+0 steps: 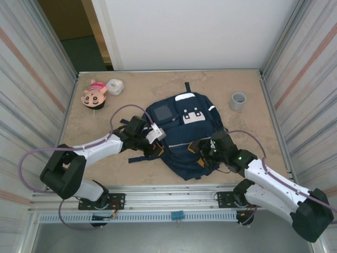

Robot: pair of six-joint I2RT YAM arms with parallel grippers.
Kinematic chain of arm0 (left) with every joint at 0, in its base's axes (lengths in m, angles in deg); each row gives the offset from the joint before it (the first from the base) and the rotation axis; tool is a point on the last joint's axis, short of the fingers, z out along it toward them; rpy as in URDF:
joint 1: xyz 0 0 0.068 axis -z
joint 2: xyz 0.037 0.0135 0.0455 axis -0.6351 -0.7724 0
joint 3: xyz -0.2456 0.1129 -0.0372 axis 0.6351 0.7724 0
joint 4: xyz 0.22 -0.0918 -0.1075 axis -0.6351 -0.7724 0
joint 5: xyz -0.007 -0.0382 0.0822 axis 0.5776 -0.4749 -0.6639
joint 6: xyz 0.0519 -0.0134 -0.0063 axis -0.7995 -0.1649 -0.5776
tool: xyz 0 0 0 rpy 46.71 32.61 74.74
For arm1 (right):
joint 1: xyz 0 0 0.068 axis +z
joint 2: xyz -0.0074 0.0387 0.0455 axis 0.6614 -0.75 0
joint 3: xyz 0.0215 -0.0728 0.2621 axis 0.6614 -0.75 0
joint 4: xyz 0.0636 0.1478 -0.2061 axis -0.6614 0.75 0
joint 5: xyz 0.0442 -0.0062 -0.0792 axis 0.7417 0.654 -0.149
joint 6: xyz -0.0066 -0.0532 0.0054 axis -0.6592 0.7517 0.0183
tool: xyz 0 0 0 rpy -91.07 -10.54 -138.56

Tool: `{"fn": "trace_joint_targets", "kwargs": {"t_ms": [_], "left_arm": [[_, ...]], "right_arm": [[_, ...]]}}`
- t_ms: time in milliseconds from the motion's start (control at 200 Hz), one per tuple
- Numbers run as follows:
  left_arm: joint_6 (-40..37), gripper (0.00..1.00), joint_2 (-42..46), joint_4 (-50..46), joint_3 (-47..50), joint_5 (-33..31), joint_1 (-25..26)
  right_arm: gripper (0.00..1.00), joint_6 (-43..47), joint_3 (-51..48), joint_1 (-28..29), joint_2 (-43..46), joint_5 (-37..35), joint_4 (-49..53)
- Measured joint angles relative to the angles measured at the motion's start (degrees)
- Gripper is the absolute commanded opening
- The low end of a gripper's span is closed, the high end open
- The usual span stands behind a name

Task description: Pack books, pencil case, and school supplies into a backpack

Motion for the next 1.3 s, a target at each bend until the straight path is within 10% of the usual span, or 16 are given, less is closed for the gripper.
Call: {"fn": "trace_joint_targets", "kwargs": {"t_ms": [246, 752, 1067, 1298], "left_arm": [[0.00, 0.02, 0.00, 0.70, 0.00, 0.66, 0.61], [1.29, 0.11, -0.68, -0.24, -3.23, 1.84, 9.38], [-2.95, 0.63, 4.76, -1.09, -4.83, -2.25, 12.48], [-18.27, 0.83, 15.87, -1.77, -4.74, -12.41, 10.27]], "right_arm": [[0.29, -1.57, -1.44, -0.50, -6.16, -2.16, -9.29], [0.22, 0.42, 1.81, -0.85, -9.99, -7.69, -17.25], [0.19, 9.64, 5.77, -8.70, -10.86, -0.68, -13.77], [0.14, 22.14, 12.17, -16.04, -14.23, 10.49, -6.99]]}}
